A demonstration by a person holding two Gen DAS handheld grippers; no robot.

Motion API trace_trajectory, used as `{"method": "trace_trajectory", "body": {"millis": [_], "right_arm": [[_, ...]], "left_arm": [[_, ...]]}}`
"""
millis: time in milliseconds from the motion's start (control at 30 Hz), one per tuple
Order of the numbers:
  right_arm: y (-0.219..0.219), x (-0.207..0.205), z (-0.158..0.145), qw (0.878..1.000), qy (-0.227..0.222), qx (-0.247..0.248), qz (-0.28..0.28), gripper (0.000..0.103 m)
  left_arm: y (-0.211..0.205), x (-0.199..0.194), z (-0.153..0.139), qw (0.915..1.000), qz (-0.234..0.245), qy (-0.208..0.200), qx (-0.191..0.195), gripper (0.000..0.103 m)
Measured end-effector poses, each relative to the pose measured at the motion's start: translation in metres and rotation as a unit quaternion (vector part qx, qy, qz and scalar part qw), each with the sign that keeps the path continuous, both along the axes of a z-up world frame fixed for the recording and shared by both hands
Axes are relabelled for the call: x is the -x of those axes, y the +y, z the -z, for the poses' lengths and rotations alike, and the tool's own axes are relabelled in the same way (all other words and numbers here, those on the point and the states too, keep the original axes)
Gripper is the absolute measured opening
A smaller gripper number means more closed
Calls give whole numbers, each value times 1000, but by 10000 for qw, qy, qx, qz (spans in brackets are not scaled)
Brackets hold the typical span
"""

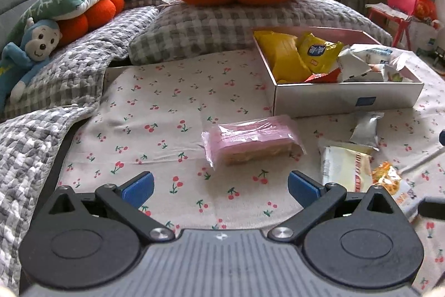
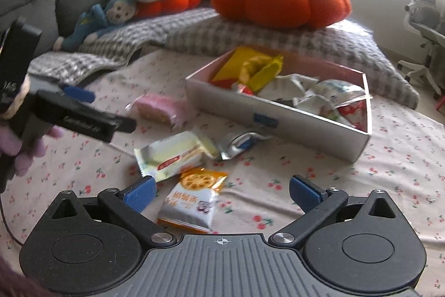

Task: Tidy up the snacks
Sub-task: 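Move both tools back toward the remaining snacks on the sheet, then lower the left tool onto the pink cake packet while the right tool lowers onto the orange-labelled biscuit bag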

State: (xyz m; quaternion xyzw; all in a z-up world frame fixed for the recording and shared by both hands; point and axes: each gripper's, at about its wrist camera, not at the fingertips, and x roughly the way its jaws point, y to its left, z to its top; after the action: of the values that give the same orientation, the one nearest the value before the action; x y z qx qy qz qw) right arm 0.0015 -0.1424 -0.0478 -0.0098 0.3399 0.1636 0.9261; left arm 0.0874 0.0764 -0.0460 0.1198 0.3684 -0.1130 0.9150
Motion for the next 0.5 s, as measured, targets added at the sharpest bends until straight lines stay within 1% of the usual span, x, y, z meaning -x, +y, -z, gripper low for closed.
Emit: {"method": "trace_trajectory", "body": {"millis": [67,233,267,333,367,400,500], "right_arm": [[5,-1,3,10000,47,25,-59,103],[11,-2,14,9996,156,167,-182,103],[12,-2,16,9994,171,200,-204,103],[11,-2,20,9992,206,248,-218,103],[11,-3,22,9991,232,263,-226,103],[11,-3,24,9990,256,285,-231,103],[11,-4,30,9984,314,358,-308,103]], "left_arm": [[-2,-2,3,9999,37,-51,-144,103],[-5,-8,12,9971,476,-158,-568,103],[-6,-9,14,9958,601,-195,-662,103],[-7,-12,21,9898,987,-304,-980,103],[-5,-11,23,9866,1182,-487,-1012,103],[-3,-13,24,9846,1304,-545,-1032,103],[4,-25,23,9833,1550,-480,-831,103]]}}
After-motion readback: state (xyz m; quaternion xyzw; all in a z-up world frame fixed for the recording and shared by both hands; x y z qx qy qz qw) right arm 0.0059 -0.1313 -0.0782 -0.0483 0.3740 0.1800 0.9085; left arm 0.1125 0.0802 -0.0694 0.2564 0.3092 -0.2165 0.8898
